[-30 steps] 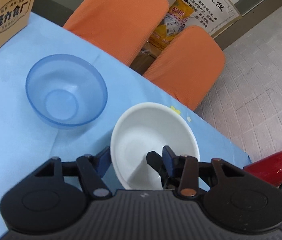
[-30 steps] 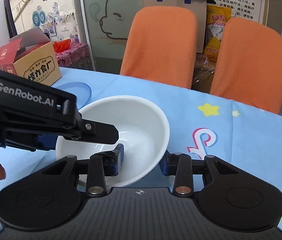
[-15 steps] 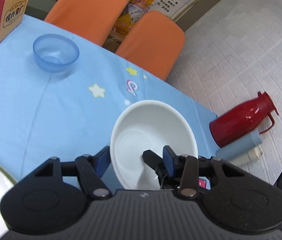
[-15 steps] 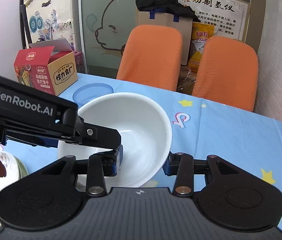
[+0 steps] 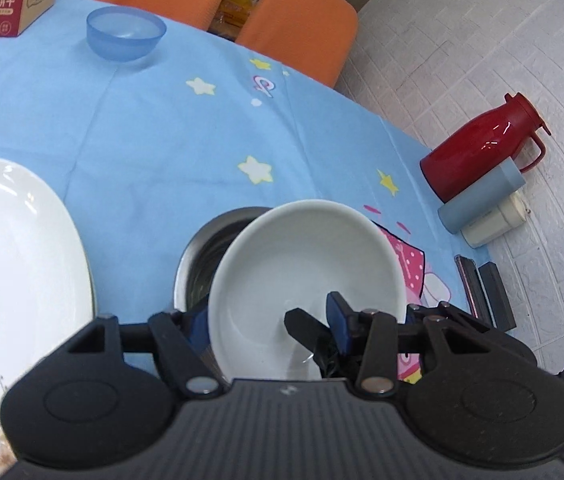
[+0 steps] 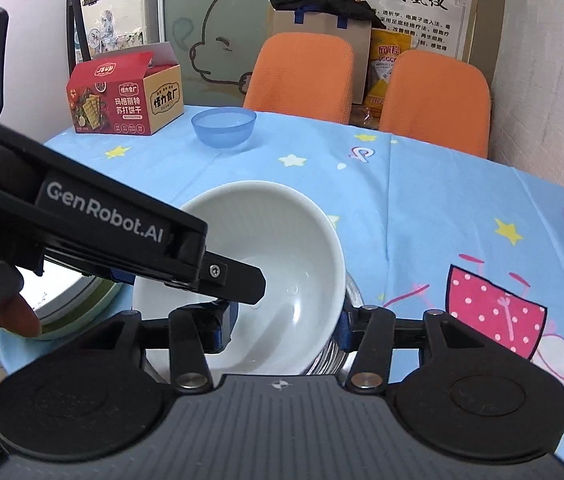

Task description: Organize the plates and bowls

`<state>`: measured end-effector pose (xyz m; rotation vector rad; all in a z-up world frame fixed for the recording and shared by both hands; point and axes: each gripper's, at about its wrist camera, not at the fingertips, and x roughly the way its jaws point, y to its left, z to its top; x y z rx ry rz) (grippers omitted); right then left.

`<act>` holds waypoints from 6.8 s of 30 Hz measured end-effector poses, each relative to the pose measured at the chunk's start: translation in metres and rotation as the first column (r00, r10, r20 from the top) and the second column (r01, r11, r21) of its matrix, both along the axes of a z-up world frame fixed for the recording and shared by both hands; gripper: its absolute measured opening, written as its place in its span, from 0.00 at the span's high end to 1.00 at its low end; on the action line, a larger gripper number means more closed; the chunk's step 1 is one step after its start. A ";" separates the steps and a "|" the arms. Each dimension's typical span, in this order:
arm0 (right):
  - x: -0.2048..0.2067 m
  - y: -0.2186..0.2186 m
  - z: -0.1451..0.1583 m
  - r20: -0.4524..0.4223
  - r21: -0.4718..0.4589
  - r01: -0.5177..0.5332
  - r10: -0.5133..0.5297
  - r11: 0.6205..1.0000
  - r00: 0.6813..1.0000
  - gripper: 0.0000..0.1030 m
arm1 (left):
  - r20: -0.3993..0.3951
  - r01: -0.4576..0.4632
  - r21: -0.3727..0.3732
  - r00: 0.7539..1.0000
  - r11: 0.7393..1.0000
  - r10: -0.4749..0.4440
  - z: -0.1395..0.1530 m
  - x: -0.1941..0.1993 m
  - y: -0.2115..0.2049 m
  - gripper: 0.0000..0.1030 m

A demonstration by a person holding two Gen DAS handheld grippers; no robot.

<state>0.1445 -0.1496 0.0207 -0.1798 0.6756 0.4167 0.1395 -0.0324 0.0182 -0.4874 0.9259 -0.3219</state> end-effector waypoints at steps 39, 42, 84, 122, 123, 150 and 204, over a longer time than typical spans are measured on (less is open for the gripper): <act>0.068 0.020 0.027 0.042 0.022 -0.044 0.043 0.999 0.998 0.00 | 0.122 -0.170 0.126 0.980 0.977 0.155 0.028 0.083 0.119 0.35; 0.098 0.040 0.033 0.049 -0.012 -0.071 0.071 0.997 0.996 0.00 | 0.110 -0.205 0.101 0.975 0.973 0.194 0.023 0.115 0.137 0.35; 0.234 0.156 -0.003 -0.108 0.009 -0.209 0.208 0.978 0.972 0.34 | 0.060 -0.239 0.066 0.970 0.969 0.235 -0.001 0.226 0.159 0.59; -0.007 0.000 0.007 -0.026 -0.001 -0.015 0.015 1.000 1.000 0.11 | 0.112 0.120 0.166 0.984 0.979 -0.140 0.023 0.000 -0.014 0.48; -0.010 -0.003 0.008 -0.009 -0.008 -0.005 0.005 1.000 1.000 0.10 | 0.126 0.119 0.162 0.982 0.980 -0.140 0.028 0.000 -0.012 0.47; -0.039 -0.044 -0.028 0.027 0.238 0.236 -0.249 0.942 0.968 0.00 | 0.206 0.139 0.320 0.955 0.937 -0.212 0.016 0.019 -0.001 0.30; -0.017 -0.001 -0.058 0.018 0.213 0.216 -0.225 0.953 0.974 0.05 | 0.071 0.273 0.343 0.947 0.899 -0.315 -0.020 0.043 -0.020 0.52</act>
